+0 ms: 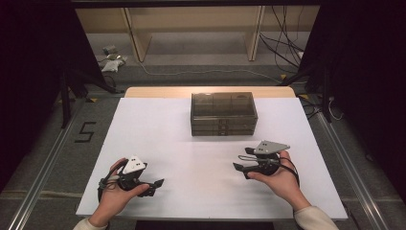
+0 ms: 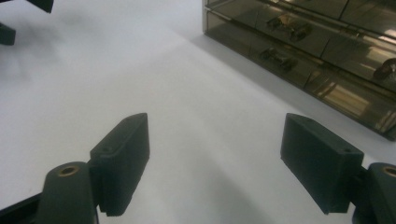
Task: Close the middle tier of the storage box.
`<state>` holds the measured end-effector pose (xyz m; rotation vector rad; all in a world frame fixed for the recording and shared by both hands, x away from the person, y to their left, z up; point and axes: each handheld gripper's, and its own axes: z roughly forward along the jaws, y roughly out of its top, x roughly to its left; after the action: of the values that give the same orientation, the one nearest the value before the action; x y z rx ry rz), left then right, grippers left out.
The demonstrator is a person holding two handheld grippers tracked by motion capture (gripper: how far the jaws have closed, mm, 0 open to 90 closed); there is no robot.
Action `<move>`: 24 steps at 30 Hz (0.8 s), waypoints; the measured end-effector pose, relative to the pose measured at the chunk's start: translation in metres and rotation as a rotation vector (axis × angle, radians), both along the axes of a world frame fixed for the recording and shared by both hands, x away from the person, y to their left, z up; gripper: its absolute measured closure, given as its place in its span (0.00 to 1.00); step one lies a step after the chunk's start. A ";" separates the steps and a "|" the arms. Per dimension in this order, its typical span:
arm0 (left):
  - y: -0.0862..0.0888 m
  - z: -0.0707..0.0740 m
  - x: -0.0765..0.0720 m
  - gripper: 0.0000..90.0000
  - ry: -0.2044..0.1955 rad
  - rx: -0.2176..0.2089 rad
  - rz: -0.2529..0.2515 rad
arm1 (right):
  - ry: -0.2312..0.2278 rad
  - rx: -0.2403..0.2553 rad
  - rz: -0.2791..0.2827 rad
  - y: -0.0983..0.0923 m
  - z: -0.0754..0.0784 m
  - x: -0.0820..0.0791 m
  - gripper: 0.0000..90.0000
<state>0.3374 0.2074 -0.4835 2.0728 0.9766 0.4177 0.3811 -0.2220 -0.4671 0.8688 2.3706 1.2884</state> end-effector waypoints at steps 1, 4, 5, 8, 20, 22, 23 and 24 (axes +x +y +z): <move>0.000 0.000 0.000 0.13 0.001 0.001 0.000 | 0.003 -0.003 0.005 -0.002 -0.001 -0.002 0.28; 0.000 0.000 0.000 0.13 -0.001 0.005 -0.002 | 0.006 -0.006 0.018 -0.007 -0.002 -0.008 0.27; 0.000 0.000 0.000 0.13 -0.001 0.005 -0.002 | 0.007 -0.007 0.021 -0.009 -0.003 -0.010 0.27; 0.000 0.000 0.000 0.13 0.001 0.003 0.001 | 0.007 0.001 0.021 -0.014 -0.003 -0.015 0.27; 0.000 0.000 0.000 0.13 0.001 0.001 0.002 | 0.018 0.012 0.028 -0.028 -0.008 -0.033 0.27; 0.000 0.000 0.000 0.13 0.002 0.003 0.000 | 0.019 0.014 0.027 -0.029 -0.009 -0.036 0.27; 0.000 0.000 0.000 0.13 0.000 0.005 -0.001 | 0.020 0.015 0.026 -0.030 -0.009 -0.037 0.27; 0.000 0.000 0.000 0.13 0.001 0.004 0.000 | 0.019 0.016 0.027 -0.031 -0.010 -0.038 0.27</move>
<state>0.3374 0.2071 -0.4836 2.0770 0.9772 0.4183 0.3434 -0.2529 -0.4768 0.8603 2.3971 1.3170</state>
